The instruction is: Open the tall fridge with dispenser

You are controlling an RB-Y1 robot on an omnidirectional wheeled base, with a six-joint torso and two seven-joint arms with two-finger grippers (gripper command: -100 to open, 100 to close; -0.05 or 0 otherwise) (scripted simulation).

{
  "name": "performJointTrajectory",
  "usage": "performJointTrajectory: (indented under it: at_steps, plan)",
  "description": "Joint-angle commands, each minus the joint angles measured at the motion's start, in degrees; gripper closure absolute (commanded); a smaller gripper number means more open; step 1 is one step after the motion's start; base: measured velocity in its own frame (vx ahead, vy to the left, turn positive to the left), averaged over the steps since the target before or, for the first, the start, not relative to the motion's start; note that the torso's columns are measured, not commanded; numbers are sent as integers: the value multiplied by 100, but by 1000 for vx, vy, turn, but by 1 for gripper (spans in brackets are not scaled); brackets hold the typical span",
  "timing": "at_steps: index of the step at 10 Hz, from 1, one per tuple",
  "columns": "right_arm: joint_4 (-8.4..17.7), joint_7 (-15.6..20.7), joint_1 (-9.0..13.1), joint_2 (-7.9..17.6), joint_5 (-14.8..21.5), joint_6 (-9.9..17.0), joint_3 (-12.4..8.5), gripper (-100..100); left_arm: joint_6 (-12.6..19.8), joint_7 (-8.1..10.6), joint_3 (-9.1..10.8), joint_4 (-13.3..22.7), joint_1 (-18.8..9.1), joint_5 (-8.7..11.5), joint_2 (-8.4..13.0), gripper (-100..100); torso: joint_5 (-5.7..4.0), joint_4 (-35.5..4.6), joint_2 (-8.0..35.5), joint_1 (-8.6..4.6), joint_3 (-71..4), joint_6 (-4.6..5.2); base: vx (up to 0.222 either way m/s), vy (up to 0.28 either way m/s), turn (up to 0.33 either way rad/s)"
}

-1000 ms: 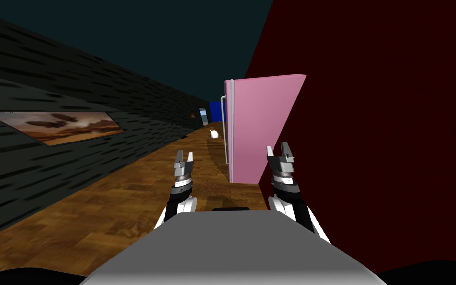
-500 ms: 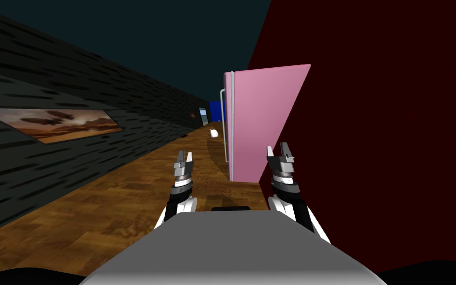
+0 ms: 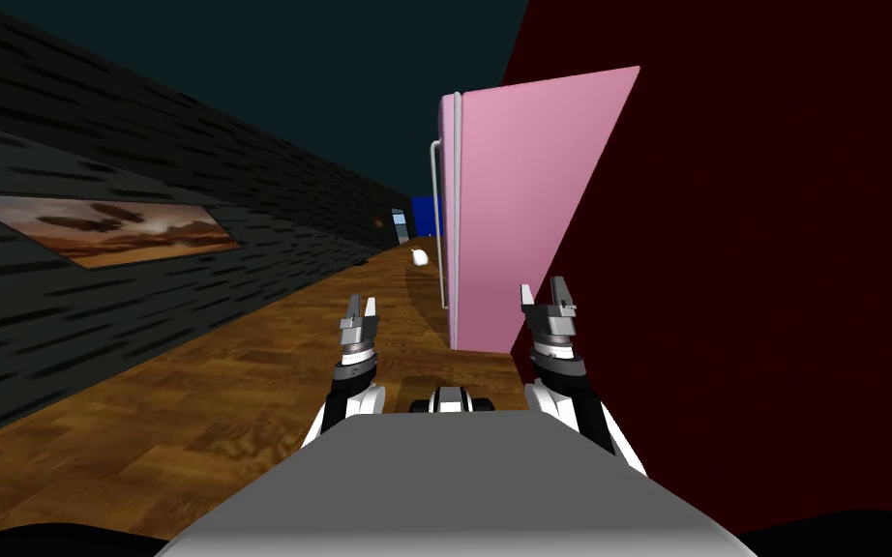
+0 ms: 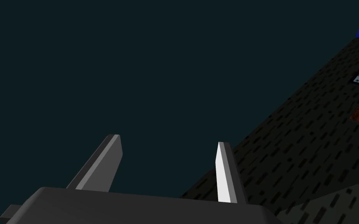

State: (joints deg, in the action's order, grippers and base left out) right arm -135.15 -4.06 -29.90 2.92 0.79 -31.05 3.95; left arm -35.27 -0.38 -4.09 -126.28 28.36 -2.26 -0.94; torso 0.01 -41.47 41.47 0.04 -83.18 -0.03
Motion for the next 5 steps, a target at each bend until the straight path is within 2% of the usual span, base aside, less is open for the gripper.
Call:
performJointTrajectory:
  at_steps: [1, 4, 5]
  plan:
    - [-76, 23, 118, 279, -290, -333, -17, -100, 0, 0, 0, 1, 1, 0, 0, 0, 0, -54, 49, 1, -115, 2, 56, 19, 196]
    - [-154, 78, 387, 495, -760, -792, -6, -100, 0, 0, 0, 1, 1, 0, 0, 0, -1, -79, 77, -4, -141, 2, 69, 16, 240]
    - [-154, 78, 387, 495, -760, -811, -6, -100, 0, 0, 0, 1, 1, 0, 0, 0, -2, -81, 81, -5, -139, 2, 56, 4, 88]
